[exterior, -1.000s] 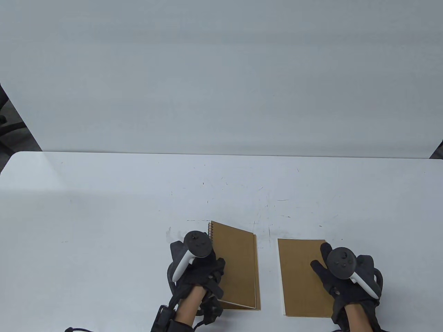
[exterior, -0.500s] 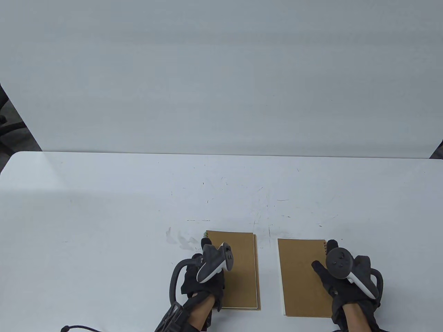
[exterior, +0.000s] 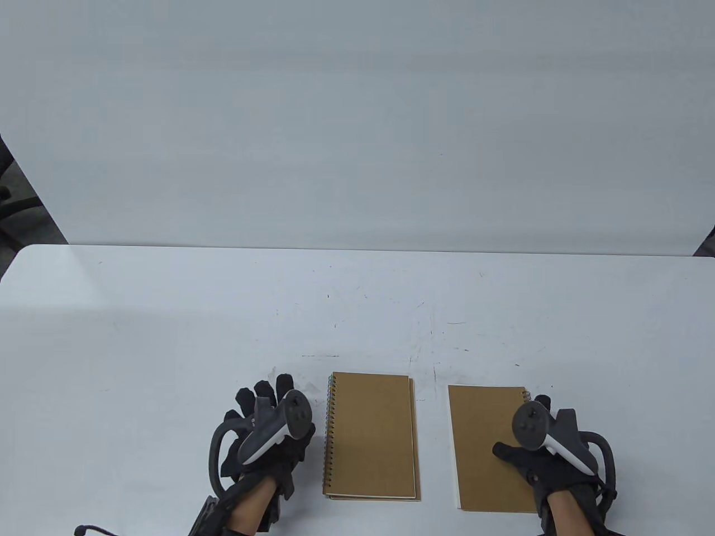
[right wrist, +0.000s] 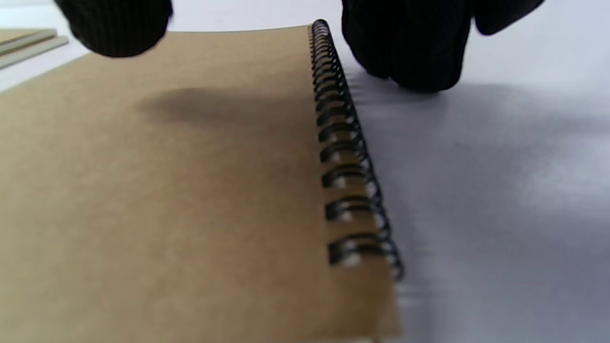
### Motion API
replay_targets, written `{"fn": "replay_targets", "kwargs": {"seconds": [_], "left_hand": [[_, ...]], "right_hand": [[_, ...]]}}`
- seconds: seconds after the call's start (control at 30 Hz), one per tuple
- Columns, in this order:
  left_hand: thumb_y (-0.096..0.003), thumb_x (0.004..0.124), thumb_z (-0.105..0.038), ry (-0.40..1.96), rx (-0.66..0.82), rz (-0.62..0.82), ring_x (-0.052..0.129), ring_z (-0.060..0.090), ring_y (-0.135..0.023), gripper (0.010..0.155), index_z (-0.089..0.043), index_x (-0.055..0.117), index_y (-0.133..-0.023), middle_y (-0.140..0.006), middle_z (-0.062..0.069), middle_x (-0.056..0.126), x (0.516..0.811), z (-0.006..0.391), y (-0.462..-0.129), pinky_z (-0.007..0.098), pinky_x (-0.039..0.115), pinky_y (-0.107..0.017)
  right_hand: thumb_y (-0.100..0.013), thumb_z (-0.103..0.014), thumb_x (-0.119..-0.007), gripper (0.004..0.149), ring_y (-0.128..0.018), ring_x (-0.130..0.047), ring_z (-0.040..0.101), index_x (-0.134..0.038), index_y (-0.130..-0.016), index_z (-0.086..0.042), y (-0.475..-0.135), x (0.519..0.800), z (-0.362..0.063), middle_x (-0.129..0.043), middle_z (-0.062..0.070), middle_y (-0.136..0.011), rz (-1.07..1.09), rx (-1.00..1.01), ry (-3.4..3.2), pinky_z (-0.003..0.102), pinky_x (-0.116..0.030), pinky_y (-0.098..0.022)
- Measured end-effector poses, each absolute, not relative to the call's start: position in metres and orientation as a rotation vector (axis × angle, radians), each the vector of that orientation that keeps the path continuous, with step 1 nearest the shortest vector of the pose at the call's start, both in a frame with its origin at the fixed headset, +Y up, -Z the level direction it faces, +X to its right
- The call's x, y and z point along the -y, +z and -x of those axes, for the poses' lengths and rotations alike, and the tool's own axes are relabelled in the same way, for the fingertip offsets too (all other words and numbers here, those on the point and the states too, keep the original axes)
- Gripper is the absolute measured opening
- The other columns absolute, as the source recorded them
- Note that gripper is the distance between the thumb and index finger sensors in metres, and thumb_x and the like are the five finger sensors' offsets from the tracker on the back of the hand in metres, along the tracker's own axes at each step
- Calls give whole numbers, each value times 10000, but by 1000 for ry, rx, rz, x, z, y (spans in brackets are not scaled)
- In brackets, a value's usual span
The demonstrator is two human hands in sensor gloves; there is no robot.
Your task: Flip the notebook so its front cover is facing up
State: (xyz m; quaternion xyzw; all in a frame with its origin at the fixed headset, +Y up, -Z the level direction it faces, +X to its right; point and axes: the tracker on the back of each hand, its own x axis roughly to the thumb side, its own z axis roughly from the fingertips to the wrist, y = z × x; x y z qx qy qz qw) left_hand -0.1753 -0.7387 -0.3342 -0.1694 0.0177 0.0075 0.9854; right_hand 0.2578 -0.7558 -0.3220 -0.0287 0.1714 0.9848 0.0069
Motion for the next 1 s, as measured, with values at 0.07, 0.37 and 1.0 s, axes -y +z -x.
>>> {"fn": "replay_targets", "kwargs": {"seconds": [0.07, 0.37, 1.0], "left_hand": [[-581, 583, -593, 45, -51, 333, 138, 618, -1086, 914, -215, -63, -1104, -1195, 249, 87, 747, 187, -334, 780, 325, -697], [-588, 584, -573, 155, -83, 347, 99, 609, -1077, 913, -204, -80, -1095, -1187, 250, 77, 757, 206, -333, 787, 284, -690], [-595, 586, -553, 318, 75, 374, -4, 592, -1045, 937, -176, -138, -1056, -1163, 251, 7, 748, 200, -325, 778, 211, -686]], "right_hand": [[-479, -651, -660, 1110, -812, -799, 555, -100, -1046, 122, -321, 757, -248, -682, 422, -1001, 46, -578, 3139, 716, -553, -600], [-475, -578, -712, 1113, -743, -839, 403, -131, -1027, 194, -327, 763, -244, -690, 380, -946, 138, -556, 3129, 756, -514, -602], [-533, -267, -787, 802, -396, -999, 111, -326, -1047, 139, -346, 656, -212, -844, 40, -635, 309, -288, 2640, 624, -669, -585]]}}
